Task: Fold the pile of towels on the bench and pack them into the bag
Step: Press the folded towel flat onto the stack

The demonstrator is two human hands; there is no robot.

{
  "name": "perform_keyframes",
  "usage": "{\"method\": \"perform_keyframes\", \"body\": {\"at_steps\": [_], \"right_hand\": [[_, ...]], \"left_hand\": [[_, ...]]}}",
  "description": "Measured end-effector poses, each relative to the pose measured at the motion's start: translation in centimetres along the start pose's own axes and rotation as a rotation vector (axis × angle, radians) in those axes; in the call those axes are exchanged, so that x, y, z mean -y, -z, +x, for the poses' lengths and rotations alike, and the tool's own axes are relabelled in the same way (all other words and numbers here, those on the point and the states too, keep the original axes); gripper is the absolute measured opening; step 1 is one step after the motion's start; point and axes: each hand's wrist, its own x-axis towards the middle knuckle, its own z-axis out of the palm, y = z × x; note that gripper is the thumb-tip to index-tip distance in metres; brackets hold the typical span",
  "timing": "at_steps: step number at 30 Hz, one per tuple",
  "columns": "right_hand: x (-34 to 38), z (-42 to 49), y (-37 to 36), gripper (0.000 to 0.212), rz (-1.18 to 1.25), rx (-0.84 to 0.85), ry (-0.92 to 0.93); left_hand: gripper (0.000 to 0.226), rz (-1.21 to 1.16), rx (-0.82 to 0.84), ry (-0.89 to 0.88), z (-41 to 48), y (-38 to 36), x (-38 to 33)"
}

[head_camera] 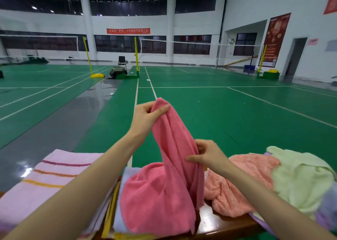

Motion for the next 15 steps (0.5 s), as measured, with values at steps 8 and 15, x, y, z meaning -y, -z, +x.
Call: {"method": "perform_keyframes", "body": {"at_steps": [8,15], "right_hand": [[-2.4,-0.9,0.7,0.009,-0.342,-0.092,-0.129],[-2.9,-1.4,4.4,0.015,-0.051,-0.053,-0.135]], "left_hand": [[0.012,-0.105,-0.190,0.008,1.8,3.1,-1.2],[0.012,-0.102,-0.281,0.087,2.8,7.7,0.0]]}}
